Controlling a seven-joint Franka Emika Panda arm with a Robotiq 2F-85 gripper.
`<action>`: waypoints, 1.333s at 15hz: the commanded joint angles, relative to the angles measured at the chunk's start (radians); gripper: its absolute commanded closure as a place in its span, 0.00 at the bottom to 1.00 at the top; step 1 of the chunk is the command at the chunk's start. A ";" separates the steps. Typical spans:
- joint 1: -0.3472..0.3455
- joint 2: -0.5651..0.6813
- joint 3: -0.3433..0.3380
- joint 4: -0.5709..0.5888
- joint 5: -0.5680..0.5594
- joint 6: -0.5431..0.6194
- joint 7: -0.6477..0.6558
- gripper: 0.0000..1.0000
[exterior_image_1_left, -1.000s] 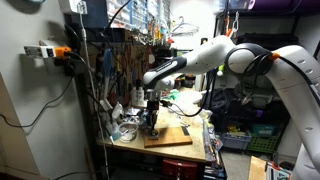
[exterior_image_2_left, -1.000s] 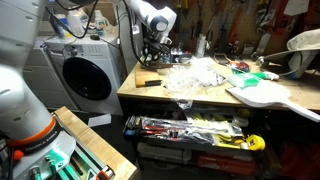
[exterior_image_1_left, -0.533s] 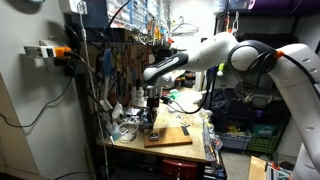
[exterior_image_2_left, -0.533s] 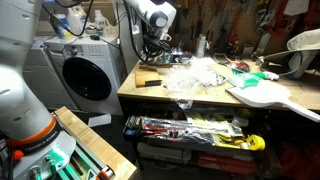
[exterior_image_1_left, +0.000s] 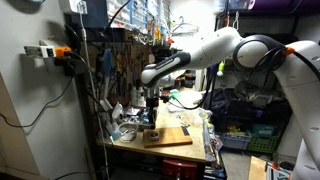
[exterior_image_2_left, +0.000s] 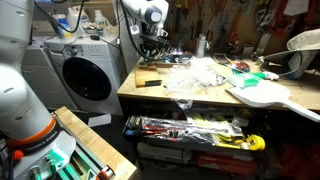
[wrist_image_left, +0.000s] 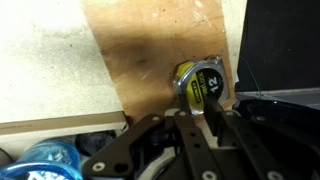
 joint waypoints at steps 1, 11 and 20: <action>0.068 -0.110 -0.016 -0.155 -0.141 0.097 0.048 0.45; 0.091 -0.133 0.007 -0.185 -0.232 0.155 0.044 0.01; 0.090 -0.112 0.011 -0.160 -0.234 0.146 0.022 0.00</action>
